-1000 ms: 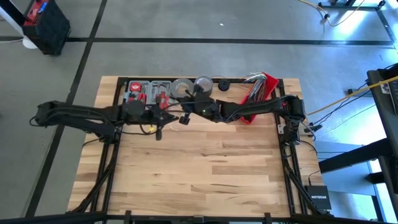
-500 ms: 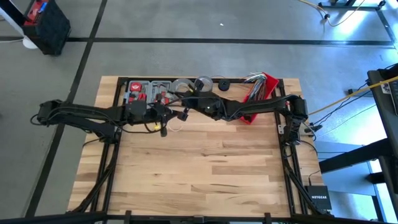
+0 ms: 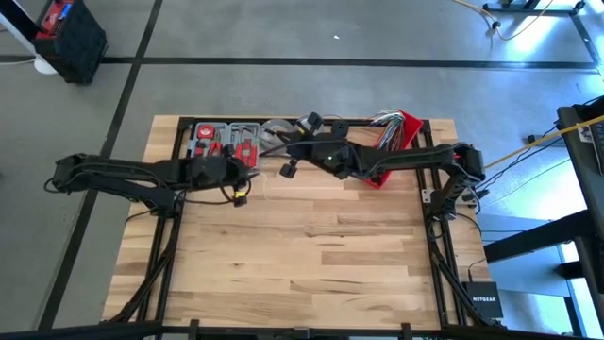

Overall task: Coil cords
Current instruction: Coil the white wire onto the black spool

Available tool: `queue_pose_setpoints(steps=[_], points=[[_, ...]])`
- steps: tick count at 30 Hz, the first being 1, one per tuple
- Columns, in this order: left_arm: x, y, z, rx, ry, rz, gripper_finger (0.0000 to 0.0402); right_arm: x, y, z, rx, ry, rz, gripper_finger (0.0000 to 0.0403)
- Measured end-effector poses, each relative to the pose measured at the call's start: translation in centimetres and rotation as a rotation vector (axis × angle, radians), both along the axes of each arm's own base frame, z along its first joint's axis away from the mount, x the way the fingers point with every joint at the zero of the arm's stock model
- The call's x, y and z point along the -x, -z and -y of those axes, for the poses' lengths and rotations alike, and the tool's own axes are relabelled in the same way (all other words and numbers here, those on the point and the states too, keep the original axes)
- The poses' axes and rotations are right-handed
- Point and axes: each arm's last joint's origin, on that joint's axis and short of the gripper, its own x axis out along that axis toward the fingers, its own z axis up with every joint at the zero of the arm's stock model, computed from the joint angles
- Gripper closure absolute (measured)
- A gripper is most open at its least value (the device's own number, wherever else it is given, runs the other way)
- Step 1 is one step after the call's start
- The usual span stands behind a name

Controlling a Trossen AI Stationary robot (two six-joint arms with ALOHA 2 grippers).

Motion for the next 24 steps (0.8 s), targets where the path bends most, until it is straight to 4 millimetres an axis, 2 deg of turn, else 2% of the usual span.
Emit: queue_pose_setpoints(steps=[5, 9, 14, 18, 21, 24], points=[[0.8, 1.1, -0.1, 0.019, -0.057, -0.121, 0.0305, 0.1, 0.1, 0.0, -0.004, -0.012, -0.028, 0.0397], [1.0, 1.3, -0.1, 0.032, -0.066, -0.15, 0.0279, 0.2, 0.5, 0.0, -0.012, -0.021, -0.052, 0.0397], [1.5, 1.3, 0.0, 0.02, -0.057, -0.176, 0.0271, 0.4, 2.1, 0.0, -0.015, -0.019, -0.087, 0.0397], [2.4, 0.5, 0.0, 0.062, -0.089, -0.2, 0.027, 0.8, 4.5, 0.7, -0.043, -0.004, -0.128, 0.0397], [2.7, -0.6, 0.0, 0.077, -0.102, -0.133, 0.027, 1.3, 6.4, 1.2, -0.066, -0.012, -0.099, 0.0397], [2.2, -1.4, 0.1, 0.037, -0.067, -0.049, 0.027, 1.6, 7.2, 1.5, -0.094, -0.062, -0.002, 0.0397]])
